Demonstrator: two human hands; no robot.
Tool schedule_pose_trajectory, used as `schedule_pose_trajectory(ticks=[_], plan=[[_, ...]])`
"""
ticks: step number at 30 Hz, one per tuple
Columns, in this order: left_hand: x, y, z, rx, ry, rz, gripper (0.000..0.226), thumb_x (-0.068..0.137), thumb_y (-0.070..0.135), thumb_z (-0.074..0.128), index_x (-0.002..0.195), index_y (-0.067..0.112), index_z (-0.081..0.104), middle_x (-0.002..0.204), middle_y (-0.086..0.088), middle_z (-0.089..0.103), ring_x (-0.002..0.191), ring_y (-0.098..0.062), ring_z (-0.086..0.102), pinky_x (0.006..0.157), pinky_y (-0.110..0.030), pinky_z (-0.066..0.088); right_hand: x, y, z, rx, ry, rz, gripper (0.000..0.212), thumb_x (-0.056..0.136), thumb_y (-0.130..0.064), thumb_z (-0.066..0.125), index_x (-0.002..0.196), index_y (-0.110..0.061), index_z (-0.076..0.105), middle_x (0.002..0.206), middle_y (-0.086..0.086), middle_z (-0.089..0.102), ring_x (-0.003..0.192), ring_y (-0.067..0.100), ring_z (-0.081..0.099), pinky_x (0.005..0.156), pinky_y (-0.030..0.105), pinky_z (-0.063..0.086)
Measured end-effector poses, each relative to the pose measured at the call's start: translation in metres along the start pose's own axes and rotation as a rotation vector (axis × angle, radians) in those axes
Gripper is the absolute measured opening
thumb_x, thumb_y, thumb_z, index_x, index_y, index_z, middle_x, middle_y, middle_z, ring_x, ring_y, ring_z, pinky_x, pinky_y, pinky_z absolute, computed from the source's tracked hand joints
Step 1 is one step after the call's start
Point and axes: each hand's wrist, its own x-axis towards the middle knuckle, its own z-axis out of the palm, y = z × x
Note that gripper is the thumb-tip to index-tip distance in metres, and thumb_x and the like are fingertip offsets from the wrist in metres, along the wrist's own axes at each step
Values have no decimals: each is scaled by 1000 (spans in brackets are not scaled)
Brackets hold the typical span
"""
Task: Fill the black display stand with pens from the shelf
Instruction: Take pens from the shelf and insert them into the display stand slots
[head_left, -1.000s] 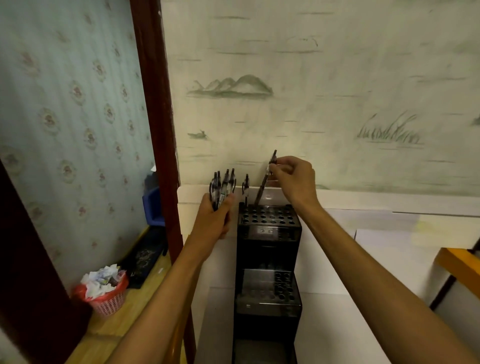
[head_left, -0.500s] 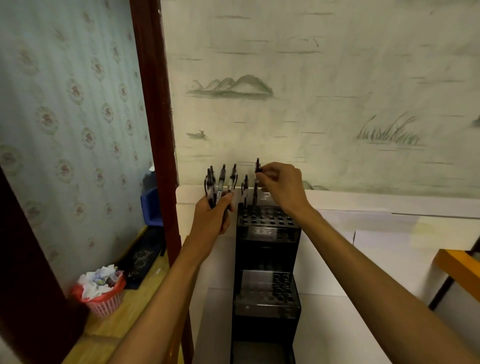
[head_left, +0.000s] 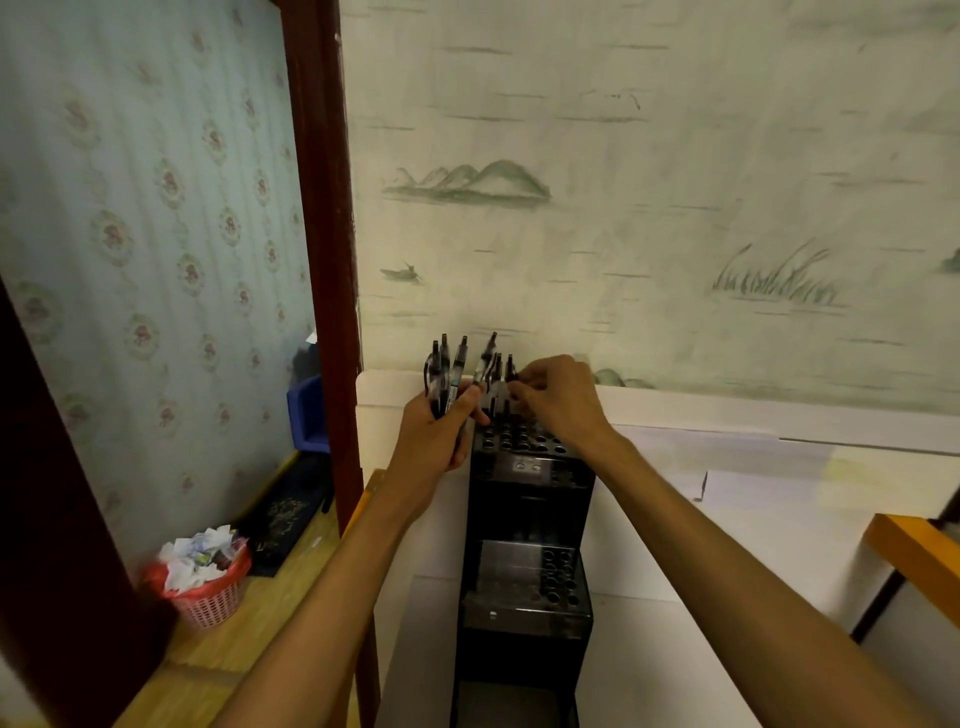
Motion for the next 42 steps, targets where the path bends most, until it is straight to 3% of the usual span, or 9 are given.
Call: schedule_pose_trajectory(ticks=[6,10,14,18,20,23,30,34,42], plan=[[-8,2,6,55,-5,3,28,99,29,59,95,2,68,47,4,55,34,-8,38,35,-20,32,-7,-2,-15,23,41,30,19,88,-24,74,82,-6,76,68,5,74,58,15,71,67,34,62],[-12,5,11,37,-10,13,23,99,24,60,108,4,68,63,2,68,35,-8,39,35,-20,32,-13,-15,-30,506,-81,177,24,90,-32,70,88,-9,77,77,8,77,72,24,75,70,35,63],[-15,6,18,14,-26,-3,21,99,23,59,113,10,67,86,-10,75,35,-8,42,34,-19,33,-19,-18,-33,611,-233,183,22,87,-28,74,95,-7,77,89,11,77,85,29,75,79,32,61],[-17,5,19,47,-30,-5,22,99,29,59,112,15,69,84,-11,74,35,-9,43,35,-19,33,-22,-16,-29,743,-154,217,24,90,-17,71,98,5,72,89,20,75,83,33,74,76,34,62],[-17,2,14,90,35,-10,23,97,33,61,103,13,70,68,0,72,36,-5,46,37,-18,36,-20,-12,-30,773,-72,239,24,94,-15,66,99,8,69,88,21,74,77,29,74,67,30,61],[-15,-3,2,208,145,-9,26,94,41,63,93,17,70,50,16,57,42,1,48,43,-11,37,-12,-5,-37,730,71,222,25,97,-13,60,99,12,65,84,21,71,69,24,71,62,27,59],[-17,-1,-13,188,55,-91,35,75,68,64,91,36,67,53,19,54,46,1,48,46,-14,39,1,3,-36,272,217,-9,10,97,-12,61,93,-6,68,76,6,72,67,11,72,72,29,62],[-17,0,-17,52,-27,-129,33,81,55,58,62,28,51,52,4,37,42,-12,30,41,-23,24,6,3,-29,181,160,-62,10,94,-13,65,95,-5,71,78,7,73,68,14,72,78,36,61],[-14,0,-16,-63,-37,-144,17,101,16,47,86,19,55,54,5,40,43,-10,30,37,-21,23,5,14,-16,-54,-35,-54,20,91,-26,69,89,-7,76,76,5,75,70,16,71,80,43,58]])
